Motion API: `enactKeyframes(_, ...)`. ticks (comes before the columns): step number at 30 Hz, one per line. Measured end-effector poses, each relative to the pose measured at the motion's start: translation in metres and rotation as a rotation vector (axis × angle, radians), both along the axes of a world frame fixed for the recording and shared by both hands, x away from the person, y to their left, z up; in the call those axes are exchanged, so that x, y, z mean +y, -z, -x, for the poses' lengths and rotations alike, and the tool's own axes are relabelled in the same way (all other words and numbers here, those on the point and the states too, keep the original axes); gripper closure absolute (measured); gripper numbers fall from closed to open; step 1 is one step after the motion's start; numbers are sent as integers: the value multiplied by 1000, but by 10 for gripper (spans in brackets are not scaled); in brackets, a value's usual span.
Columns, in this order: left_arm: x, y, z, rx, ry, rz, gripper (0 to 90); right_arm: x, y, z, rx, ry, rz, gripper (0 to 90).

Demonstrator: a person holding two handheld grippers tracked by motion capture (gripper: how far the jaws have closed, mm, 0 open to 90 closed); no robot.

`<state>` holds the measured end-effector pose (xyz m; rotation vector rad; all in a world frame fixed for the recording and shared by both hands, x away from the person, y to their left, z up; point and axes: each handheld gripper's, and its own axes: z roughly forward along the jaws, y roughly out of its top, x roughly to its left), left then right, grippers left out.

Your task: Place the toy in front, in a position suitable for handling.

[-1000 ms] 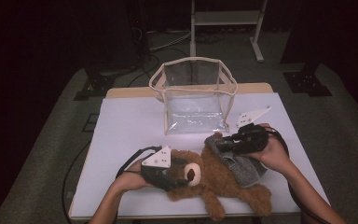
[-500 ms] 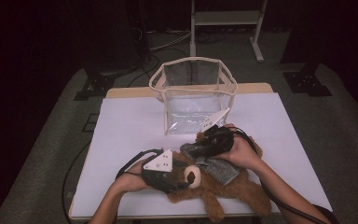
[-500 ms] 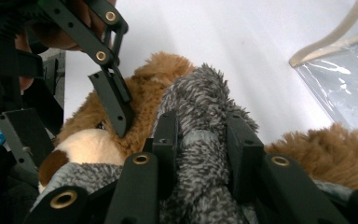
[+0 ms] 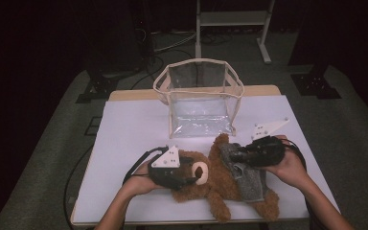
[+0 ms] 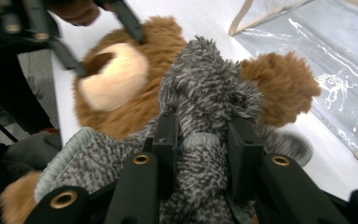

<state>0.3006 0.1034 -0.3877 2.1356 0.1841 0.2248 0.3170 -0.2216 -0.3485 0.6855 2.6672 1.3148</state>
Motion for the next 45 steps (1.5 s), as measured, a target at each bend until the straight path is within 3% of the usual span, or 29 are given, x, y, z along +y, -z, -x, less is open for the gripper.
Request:
enactKeyframes(6, 1, -1, -6, -18, -120, 27, 378, 7, -2, 23, -7, -57, -36, 680)
enactKeyframes(9, 2, -3, -9, -21, -166, 38, 387, 21, 2, 29, -27, -86, 0, 678)
enactKeyframes(13, 8, -7, -6, -36, -147, 6, 360, 25, 8, 19, -27, -84, 9, 680)
enactKeyframes(16, 16, -7, -5, 1, -104, -16, 339, 17, 10, 3, -24, -38, -19, 681)
enactKeyframes(19, 22, 2, -6, 25, -120, -32, 362, 16, 9, -9, -10, -24, -34, 682)
enactKeyframes(23, 22, 10, -11, 40, -138, 8, 434, 34, -1, -11, -35, -54, -13, 685)
enactKeyframes(26, 19, 10, -12, 27, -150, 12, 458, 59, -8, -11, -46, -115, 3, 685)
enactKeyframes(32, 18, 13, -14, 25, -191, 32, 474, 99, -4, -22, -43, -188, 39, 686)
enactKeyframes(37, 17, 13, -17, 28, -203, 42, 474, 115, -3, -36, -11, -171, 13, 686)
enactKeyframes(41, 17, 14, -14, 32, -177, 39, 474, 120, -7, -42, 0, -175, 25, 686)
enactKeyframes(45, 16, 13, -5, 14, -117, -4, 470, 122, -13, -52, 8, -177, 36, 685)
